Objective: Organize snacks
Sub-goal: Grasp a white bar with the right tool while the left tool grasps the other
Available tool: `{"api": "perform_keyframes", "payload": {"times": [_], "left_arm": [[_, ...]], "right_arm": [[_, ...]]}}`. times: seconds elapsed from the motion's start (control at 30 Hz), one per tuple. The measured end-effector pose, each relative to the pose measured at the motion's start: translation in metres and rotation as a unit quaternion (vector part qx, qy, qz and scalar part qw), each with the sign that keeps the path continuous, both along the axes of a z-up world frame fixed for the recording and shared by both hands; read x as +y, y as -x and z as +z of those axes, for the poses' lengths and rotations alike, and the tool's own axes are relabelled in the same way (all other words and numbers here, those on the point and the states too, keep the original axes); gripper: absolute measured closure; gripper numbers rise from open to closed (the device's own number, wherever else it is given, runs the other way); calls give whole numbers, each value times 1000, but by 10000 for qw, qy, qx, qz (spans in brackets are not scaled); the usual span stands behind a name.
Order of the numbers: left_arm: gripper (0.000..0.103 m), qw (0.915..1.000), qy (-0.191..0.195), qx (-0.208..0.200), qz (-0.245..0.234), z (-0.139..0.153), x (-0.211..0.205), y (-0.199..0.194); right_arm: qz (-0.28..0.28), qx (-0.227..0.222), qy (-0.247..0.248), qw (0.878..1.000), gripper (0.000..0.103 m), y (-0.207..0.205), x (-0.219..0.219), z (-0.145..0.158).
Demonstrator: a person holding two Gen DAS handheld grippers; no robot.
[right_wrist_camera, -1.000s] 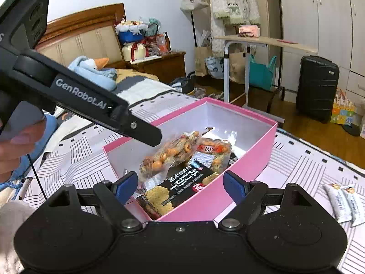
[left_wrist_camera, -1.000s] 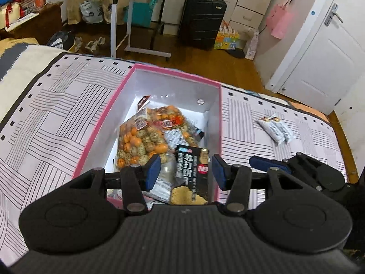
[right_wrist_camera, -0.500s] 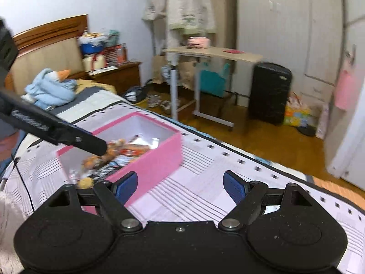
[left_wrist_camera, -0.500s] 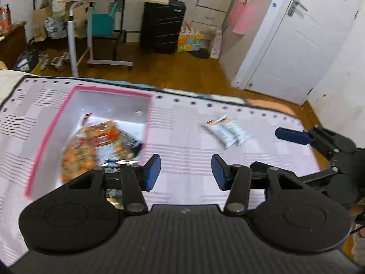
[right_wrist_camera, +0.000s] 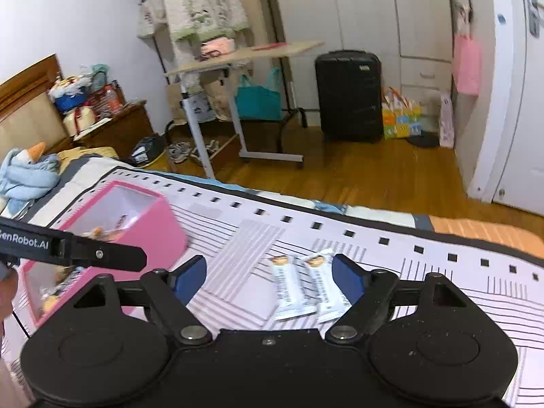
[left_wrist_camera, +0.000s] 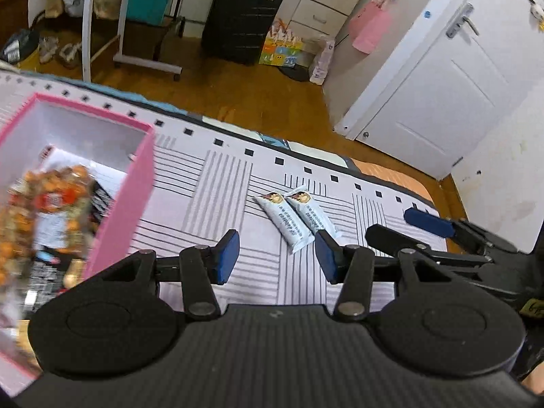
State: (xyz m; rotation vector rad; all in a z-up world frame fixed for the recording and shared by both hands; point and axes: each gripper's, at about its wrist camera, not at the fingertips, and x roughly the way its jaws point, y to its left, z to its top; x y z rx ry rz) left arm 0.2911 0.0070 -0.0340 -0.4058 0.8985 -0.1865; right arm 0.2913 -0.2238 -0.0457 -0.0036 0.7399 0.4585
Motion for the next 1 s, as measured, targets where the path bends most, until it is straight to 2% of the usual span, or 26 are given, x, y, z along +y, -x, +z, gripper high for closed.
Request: {"api": "perform_keyframes", "payload": {"times": [0.07,0.2,0.37,0.5,0.57,0.63,0.7,0.73,0.77,0.83,0.9,1.0], "left_arm": [[55,9998,163,18,57,-15,-8,-14],[55,9993,317,66,192,-51,-27,-42],[55,9978,466,197,431,-96,-46,-71],[54,9951,595,515,600,-133,-54,-95],[54,9948,684,495,570,-146,-57,-100],[54,9969,651,208,402,-150,-64,-99],[54,9981,510,91,342,-151,-71,-97],[54,9982,482,68,362,-153,-74,-97],[54,9980,489,67,385,-152,-75,-98],[55,9976,533,72,445,-153,-76,-101],[58,9976,510,88,450,-152,-76,-101],[66,9986,384,116,341,-150,-74,-98]], "right_arm": [[-33,79,-66,9999,30,-15,-7,-17],[-80,136,21,9999,30,-37,-14,-51],[100,114,372,9992,38,-55,-11,-88],[341,193,754,9964,41,-63,-9,-106],[416,192,944,9945,43,-66,-10,-111],[461,189,984,9939,43,-68,-12,-114],[474,163,954,9942,44,-70,-13,-117],[467,163,949,9943,47,-71,-13,-120],[446,189,963,9942,56,-72,-11,-123],[401,231,1136,9924,62,-72,-6,-130],[309,158,1088,9935,65,-66,-3,-130],[-86,260,761,9967,67,-59,-7,-129]]}}
